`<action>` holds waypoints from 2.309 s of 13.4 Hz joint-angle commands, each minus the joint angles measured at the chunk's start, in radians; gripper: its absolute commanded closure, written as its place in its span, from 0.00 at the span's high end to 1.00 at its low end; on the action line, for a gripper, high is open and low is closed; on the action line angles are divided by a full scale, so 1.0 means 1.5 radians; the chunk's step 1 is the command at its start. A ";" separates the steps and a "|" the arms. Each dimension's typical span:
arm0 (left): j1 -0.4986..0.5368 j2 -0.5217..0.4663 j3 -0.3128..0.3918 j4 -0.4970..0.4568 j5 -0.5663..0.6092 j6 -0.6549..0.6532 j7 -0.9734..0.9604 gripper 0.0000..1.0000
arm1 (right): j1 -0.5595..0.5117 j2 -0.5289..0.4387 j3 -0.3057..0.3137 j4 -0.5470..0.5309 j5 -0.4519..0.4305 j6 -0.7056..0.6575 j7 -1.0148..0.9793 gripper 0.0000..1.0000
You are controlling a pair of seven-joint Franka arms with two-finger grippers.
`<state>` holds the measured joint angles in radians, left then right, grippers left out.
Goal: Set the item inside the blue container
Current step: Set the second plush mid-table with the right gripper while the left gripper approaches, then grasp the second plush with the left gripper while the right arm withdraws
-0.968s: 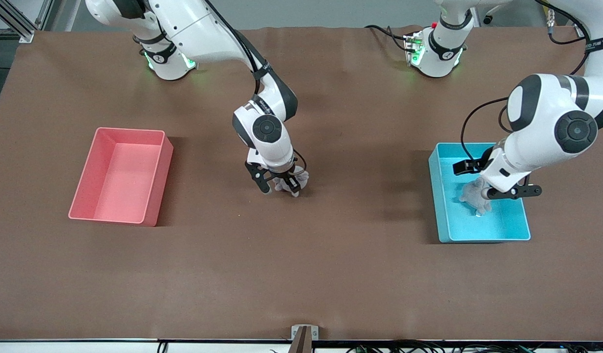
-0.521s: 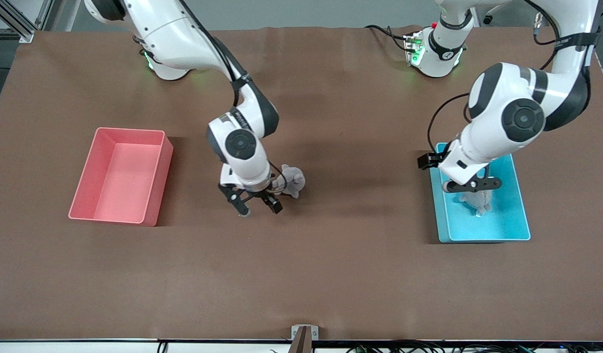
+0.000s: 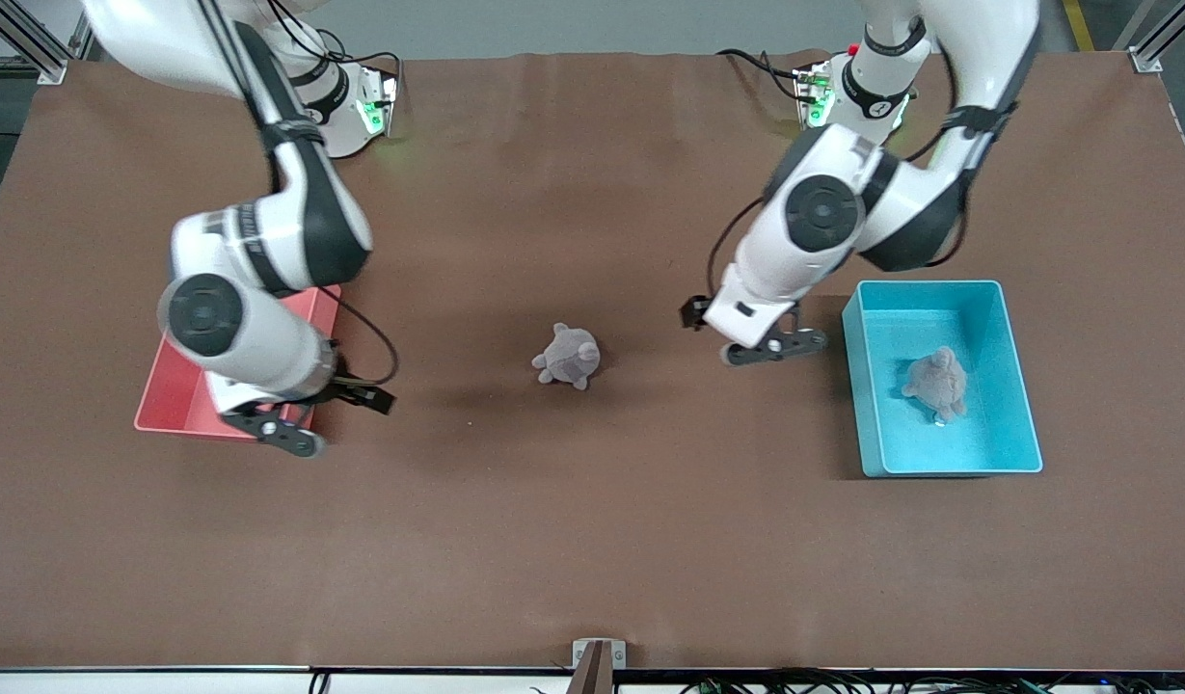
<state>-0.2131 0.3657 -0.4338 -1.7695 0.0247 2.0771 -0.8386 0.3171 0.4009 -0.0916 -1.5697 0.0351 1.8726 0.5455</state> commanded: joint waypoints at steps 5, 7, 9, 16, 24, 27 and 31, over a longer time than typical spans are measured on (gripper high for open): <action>-0.127 0.178 0.005 0.138 0.097 0.103 -0.227 1.00 | -0.193 -0.092 0.014 -0.023 -0.033 -0.102 -0.343 1.00; -0.143 0.213 0.005 0.166 0.097 0.129 -0.240 1.00 | -0.230 -0.100 0.013 -0.020 -0.046 -0.119 -0.398 1.00; -0.148 0.233 0.006 0.174 0.097 0.163 -0.242 1.00 | -0.264 -0.100 0.014 0.002 -0.046 -0.148 -0.435 1.00; -0.229 0.281 0.079 0.187 0.090 0.208 -0.243 1.00 | -0.278 -0.085 0.016 0.084 -0.038 -0.173 -0.443 1.00; -0.236 0.307 0.083 0.206 0.089 0.258 -0.243 1.00 | -0.239 -0.098 0.020 0.070 -0.036 -0.210 -0.406 1.00; -0.237 0.329 0.083 0.219 0.089 0.265 -0.243 1.00 | -0.240 -0.140 0.020 0.029 -0.036 -0.204 -0.387 1.00; -0.239 0.331 0.083 0.213 0.091 0.265 -0.242 1.00 | -0.237 -0.188 0.017 -0.012 -0.036 -0.201 -0.392 1.00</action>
<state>-0.5561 0.8505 -0.3189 -1.4726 0.1461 2.4711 -1.1838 -0.0402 0.2018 -0.0664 -1.4960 -0.0138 1.5551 -0.0554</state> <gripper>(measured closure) 0.000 0.000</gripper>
